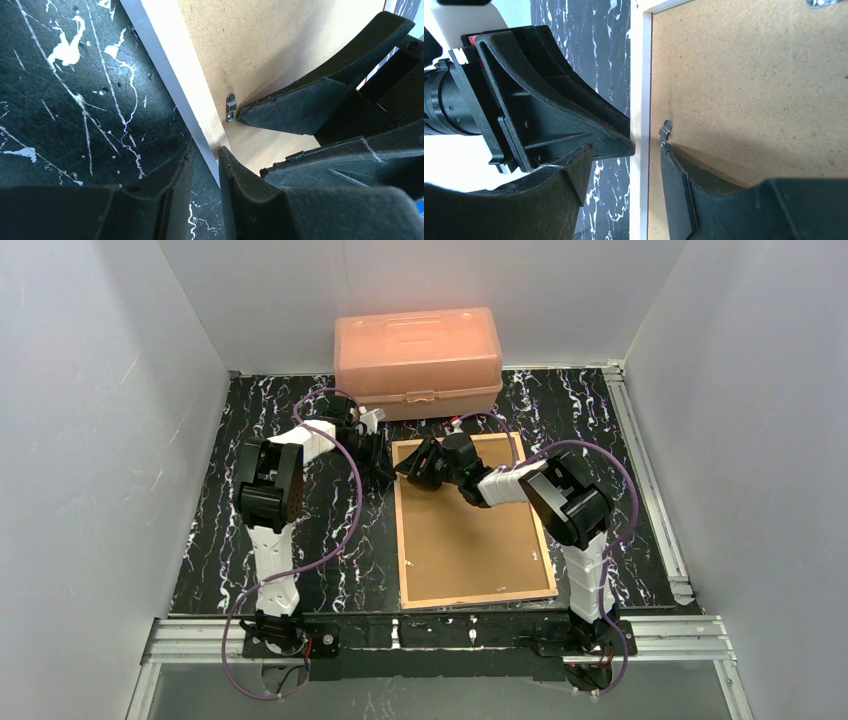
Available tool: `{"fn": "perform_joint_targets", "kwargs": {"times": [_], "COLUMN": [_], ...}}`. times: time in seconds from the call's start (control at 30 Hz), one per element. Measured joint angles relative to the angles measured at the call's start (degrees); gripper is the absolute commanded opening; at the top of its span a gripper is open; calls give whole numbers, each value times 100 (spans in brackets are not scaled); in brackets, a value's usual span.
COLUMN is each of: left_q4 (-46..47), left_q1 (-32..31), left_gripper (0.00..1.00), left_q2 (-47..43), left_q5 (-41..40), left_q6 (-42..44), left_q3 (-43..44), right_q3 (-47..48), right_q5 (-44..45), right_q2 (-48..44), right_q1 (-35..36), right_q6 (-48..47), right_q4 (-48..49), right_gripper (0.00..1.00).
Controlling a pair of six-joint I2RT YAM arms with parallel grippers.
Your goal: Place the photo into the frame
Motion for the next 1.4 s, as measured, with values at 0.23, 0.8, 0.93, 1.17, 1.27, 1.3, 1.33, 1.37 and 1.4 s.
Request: {"fn": "perform_joint_targets", "kwargs": {"times": [0.23, 0.8, 0.93, 1.17, 1.27, 1.3, 1.33, 1.37, 1.4], "left_q4": [9, 83, 85, 85, 85, 85, 83, 83, 81], "left_q1": [0, 17, 31, 33, 37, 37, 39, 44, 50], "left_gripper": [22, 20, 19, 19, 18, 18, 18, 18, 18], "left_q2": [0, 0, 0, 0, -2, -4, -7, -13, -17], "left_q5": [7, 63, 68, 85, 90, 90, 87, 90, 90], "left_q6": [4, 44, 61, 87, 98, 103, 103, 109, 111], "left_q3": [0, -50, -50, -50, -50, -50, -50, -50, -50], "right_q3": [2, 48, 55, 70, 188, 236, 260, 260, 260], "right_q5": [22, 63, 63, 61, 66, 61, 57, 31, 11], "right_q2": [28, 81, 83, 101, 205, 262, 297, 315, 317], "right_q1": [0, 63, 66, 70, 105, 109, 114, 114, 111], "right_q6": [0, 20, 31, 66, 79, 85, 85, 90, 90], "right_q4": [-2, 13, 11, 11, 52, 98, 155, 201, 214], "right_gripper": [60, 60, 59, 59, 60, 60, 60, 60, 60]}}
